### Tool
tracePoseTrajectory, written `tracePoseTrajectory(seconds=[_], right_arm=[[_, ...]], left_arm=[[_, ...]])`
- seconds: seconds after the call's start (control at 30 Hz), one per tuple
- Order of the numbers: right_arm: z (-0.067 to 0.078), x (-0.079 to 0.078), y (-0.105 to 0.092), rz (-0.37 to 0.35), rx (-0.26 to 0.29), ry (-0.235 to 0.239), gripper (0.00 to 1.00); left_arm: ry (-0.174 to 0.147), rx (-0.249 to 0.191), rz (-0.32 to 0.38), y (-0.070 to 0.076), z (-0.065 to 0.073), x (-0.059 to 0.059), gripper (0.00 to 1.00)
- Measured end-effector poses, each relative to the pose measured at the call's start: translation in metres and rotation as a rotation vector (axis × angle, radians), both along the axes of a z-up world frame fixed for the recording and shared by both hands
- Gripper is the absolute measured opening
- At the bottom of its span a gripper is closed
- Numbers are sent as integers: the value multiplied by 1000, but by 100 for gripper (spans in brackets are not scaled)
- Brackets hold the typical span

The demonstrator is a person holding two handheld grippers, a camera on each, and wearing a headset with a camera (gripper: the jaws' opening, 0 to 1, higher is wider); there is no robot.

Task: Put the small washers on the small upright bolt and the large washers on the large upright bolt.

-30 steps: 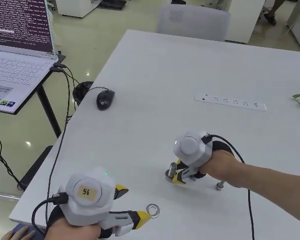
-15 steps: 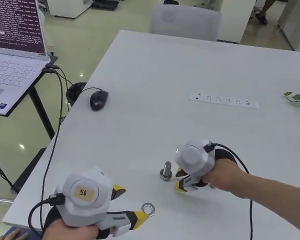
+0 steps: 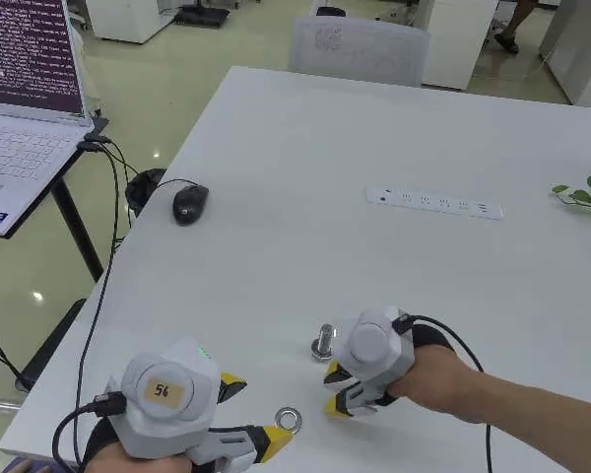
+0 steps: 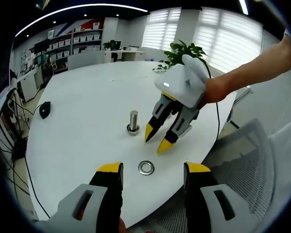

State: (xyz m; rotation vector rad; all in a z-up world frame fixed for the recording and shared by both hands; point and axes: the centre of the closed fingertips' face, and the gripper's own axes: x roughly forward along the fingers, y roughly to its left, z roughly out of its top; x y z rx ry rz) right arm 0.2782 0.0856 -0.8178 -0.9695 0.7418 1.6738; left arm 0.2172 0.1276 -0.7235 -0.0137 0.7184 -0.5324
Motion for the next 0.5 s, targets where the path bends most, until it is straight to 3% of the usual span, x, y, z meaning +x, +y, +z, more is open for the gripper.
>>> tracePoseTrajectory(seconds=[0.17, 0.2, 0.37, 0.5], right_arm=[[-7, -23, 9, 66, -3, 22, 31], [-6, -27, 15, 98, 26, 8, 31], [-6, -33, 24, 100, 23, 7, 31], [-5, -38, 29, 147, 31, -7, 31]], left_arm=[[-4, -3, -1, -2, 1, 2, 49], [-4, -4, 0, -2, 1, 2, 49], [-2, -4, 0, -2, 1, 1, 49], [-3, -8, 6, -1, 0, 1, 49]])
